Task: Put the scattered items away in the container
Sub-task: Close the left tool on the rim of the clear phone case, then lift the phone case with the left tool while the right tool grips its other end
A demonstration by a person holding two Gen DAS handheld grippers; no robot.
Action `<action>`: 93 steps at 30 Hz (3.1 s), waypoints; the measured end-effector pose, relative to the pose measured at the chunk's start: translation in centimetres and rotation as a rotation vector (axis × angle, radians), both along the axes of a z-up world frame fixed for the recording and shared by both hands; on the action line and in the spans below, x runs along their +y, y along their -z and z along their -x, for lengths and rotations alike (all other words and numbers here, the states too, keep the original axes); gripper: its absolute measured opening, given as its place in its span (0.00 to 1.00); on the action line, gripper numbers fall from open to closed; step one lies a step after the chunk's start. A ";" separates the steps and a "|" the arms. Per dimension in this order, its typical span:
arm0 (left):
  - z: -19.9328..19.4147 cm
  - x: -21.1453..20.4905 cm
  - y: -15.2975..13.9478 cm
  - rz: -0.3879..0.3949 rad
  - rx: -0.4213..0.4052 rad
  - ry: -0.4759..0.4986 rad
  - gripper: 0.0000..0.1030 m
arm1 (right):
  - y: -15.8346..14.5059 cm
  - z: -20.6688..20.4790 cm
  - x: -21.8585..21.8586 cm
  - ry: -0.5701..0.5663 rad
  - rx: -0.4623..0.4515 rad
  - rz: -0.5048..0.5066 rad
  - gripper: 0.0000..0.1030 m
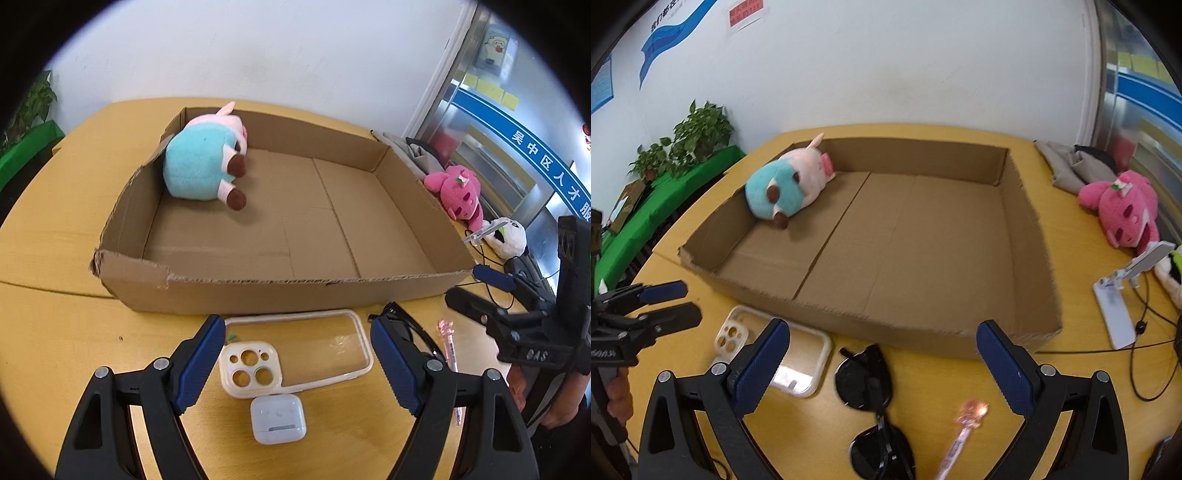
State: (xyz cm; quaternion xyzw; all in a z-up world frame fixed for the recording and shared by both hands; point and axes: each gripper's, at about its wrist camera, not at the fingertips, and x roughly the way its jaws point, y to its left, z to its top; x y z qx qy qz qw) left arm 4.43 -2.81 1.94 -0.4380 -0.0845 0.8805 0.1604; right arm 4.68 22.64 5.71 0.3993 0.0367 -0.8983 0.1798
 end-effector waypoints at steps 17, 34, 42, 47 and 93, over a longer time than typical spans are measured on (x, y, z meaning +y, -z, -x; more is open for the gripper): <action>0.4 -0.5 4.9 -0.016 -0.154 0.075 0.75 | 5.7 -1.2 -3.7 -0.121 -0.167 0.057 0.94; 2.1 -2.6 6.6 -0.064 -0.227 0.040 0.39 | 8.2 -0.8 -7.5 -0.213 -0.247 0.068 0.89; 2.0 -3.0 6.5 -0.035 -0.235 0.001 0.30 | 7.9 -1.0 -7.2 -0.243 -0.258 0.149 0.90; 0.7 -3.2 5.9 -0.026 -0.217 0.030 0.29 | 8.0 -1.8 -6.7 -0.263 -0.278 0.213 0.89; -2.1 1.4 6.4 0.313 -0.098 0.969 0.79 | 8.9 -3.0 -10.7 -1.166 -0.181 -0.400 0.82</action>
